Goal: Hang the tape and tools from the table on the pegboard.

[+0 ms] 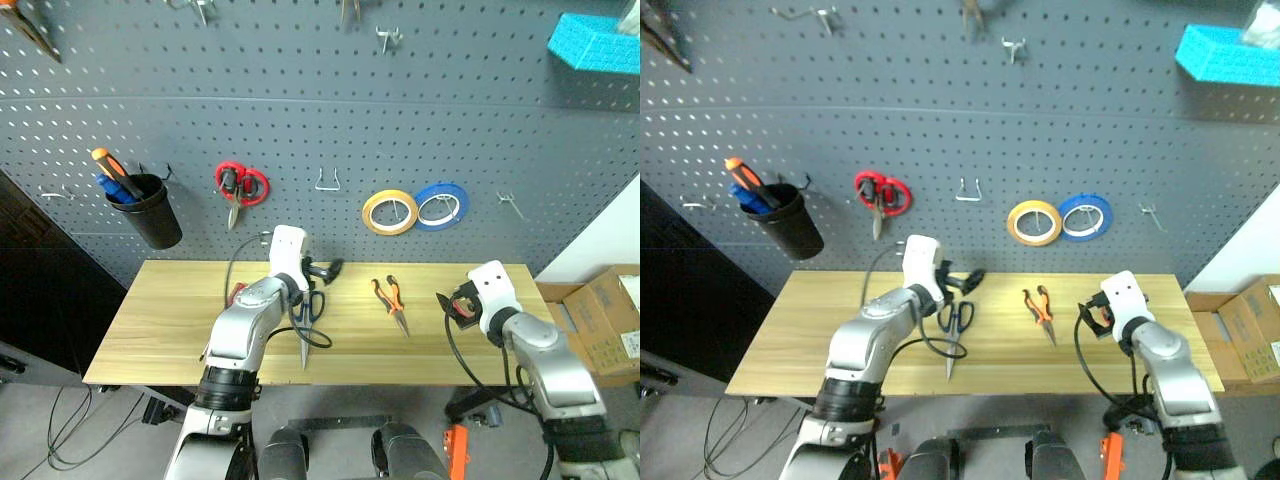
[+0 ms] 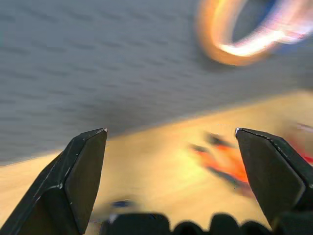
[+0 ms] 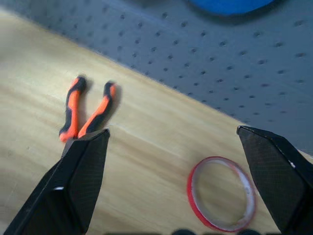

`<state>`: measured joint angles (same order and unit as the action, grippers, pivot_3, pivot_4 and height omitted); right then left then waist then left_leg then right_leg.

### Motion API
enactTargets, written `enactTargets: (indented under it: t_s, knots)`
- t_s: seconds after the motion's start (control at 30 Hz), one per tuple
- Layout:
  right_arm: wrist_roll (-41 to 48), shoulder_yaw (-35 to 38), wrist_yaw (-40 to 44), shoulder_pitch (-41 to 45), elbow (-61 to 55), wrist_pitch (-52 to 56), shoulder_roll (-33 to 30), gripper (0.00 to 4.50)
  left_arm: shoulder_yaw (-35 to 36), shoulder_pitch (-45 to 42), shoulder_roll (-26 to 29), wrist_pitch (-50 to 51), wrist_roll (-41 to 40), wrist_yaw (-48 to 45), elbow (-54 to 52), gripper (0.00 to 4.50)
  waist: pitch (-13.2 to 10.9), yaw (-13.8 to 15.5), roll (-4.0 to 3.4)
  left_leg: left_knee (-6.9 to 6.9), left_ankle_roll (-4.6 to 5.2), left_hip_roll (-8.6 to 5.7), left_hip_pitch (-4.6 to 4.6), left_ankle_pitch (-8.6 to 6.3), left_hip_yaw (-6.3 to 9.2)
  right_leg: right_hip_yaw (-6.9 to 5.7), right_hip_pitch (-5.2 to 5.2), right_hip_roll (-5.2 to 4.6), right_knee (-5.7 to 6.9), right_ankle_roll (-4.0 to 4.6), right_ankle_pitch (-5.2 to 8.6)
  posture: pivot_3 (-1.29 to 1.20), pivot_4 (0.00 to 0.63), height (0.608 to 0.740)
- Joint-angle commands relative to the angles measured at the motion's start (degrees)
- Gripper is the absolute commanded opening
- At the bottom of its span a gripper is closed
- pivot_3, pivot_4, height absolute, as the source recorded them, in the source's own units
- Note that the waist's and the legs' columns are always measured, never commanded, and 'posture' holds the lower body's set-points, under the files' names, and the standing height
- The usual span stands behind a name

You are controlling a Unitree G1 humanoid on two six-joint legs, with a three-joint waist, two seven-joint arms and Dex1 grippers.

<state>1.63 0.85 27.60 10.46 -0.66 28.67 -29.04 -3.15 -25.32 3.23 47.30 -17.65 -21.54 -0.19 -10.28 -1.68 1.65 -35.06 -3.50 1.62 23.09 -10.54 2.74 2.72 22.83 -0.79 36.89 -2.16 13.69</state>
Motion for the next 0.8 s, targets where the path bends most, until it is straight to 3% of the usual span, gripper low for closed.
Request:
enactTargets:
  t_s: [0.03,0.17,0.37,0.8]
  knots:
    - [1.5,1.0,4.9,2.9,6.9,-2.9,-2.9,4.49,-0.5,-2.0,-5.3,9.9,-8.8,-3.1,-2.0,4.5,-1.1,-0.1,0.06,0.0,0.0,0.0,0.19,0.0,0.01,-0.01,0.13,-0.01,-0.01,-0.03,0.02,-0.01,0.259,0.74]
    - [2.5,1.5,7.6,5.8,12.6,-2.9,-4.7,4.49,0.9,-2.9,-9.6,15.8,-13.1,-1.9,-1.5,4.5,-3.2,-0.5,-0.06,-0.05,0.12,0.01,0.76,-0.06,0.07,-0.03,0.68,0.04,0.12,-0.42,-0.11,-0.02,0.294,0.74]
    - [1.9,0.6,11.0,13.1,26.3,-6.8,-6.6,4.49,-2.8,-5.6,-14.0,11.9,-10.7,-1.5,6.9,4.5,-5.4,-1.0,-0.11,-0.06,0.21,-0.01,0.79,-0.11,0.08,-0.01,0.7,0.05,0.11,-0.54,-0.03,-0.04,0.33,0.74]
    - [4.1,1.9,15.6,25.1,46.2,-5.0,-3.6,4.49,-5.9,-4.7,-10.2,10.9,-9.5,-4.2,8.1,4.5,-7.7,-1.6,-0.08,-0.08,0.19,-0.05,0.83,-0.11,0.06,0.02,0.71,0.0,0.14,-0.6,-0.02,-0.03,0.354,0.74]
